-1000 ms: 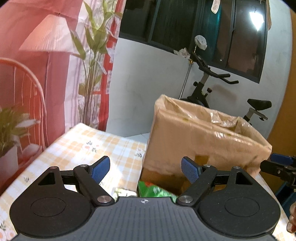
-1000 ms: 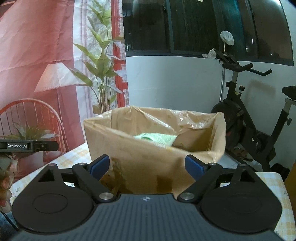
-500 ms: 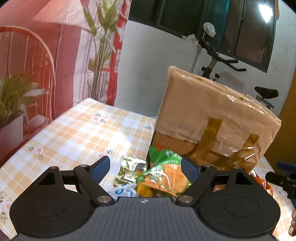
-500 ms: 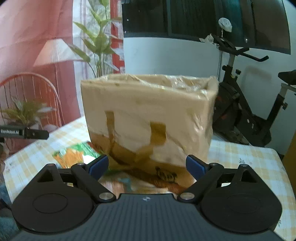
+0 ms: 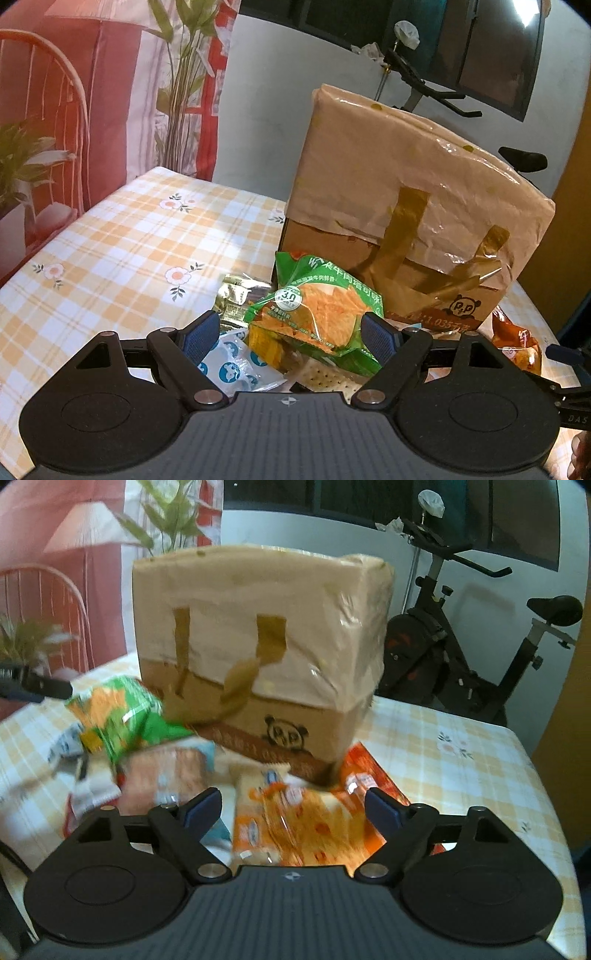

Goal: Organize snacks
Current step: 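Withdraw both grippers from the box back toward the snack pile, then grasp the orange corn chip bag with the right gripper and lift it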

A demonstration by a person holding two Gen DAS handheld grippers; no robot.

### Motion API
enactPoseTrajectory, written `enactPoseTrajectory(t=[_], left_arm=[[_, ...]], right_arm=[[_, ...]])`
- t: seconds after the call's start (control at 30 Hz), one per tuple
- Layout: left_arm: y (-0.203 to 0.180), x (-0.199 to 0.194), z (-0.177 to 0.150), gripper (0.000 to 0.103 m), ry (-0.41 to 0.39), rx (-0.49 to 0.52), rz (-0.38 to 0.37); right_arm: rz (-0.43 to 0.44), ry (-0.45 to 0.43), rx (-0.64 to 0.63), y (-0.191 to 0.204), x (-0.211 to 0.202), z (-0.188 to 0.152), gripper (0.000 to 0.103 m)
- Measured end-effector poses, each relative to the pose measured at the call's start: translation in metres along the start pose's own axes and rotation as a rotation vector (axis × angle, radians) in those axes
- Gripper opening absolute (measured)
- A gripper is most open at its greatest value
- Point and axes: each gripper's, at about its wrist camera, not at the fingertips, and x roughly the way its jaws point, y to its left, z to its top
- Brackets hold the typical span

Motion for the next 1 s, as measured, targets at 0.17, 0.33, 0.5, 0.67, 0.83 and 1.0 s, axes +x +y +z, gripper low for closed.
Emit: enactPoseTrajectory(t=[0.17,0.33,0.5,0.67,0.83,1.0], left_arm=[[-0.002,0.001,-0.002,0.085,0.006,0.004,0.000],[-0.001,0.003,-0.001,0.085,0.009,0.000,0.004],[-0.001,0.005,-0.001,0.085,0.013,0.002,0.002],[0.000,0.006,-0.002,0.085,0.019,0.005,-0.001],[0.002,0.006,-0.002,0.085,0.017,-0.003,0.006],[0.002,0.007,-0.003,0.085,0.022,-0.002,0.007]], right_arm=[[-0.043,0.014,0.039,-0.010,0.001,-0.004,0.087],[-0.041,0.051,0.161,-0.025,0.004,-0.002,0.088],[-0.007,0.099,0.369,-0.045,0.009,-0.004,0.090],[0.006,0.151,0.613,-0.073,0.019,-0.009,0.091],[0.012,0.177,0.700,-0.088,0.031,-0.001,0.091],[-0.029,0.216,0.639,-0.083,0.049,0.010,0.091]])
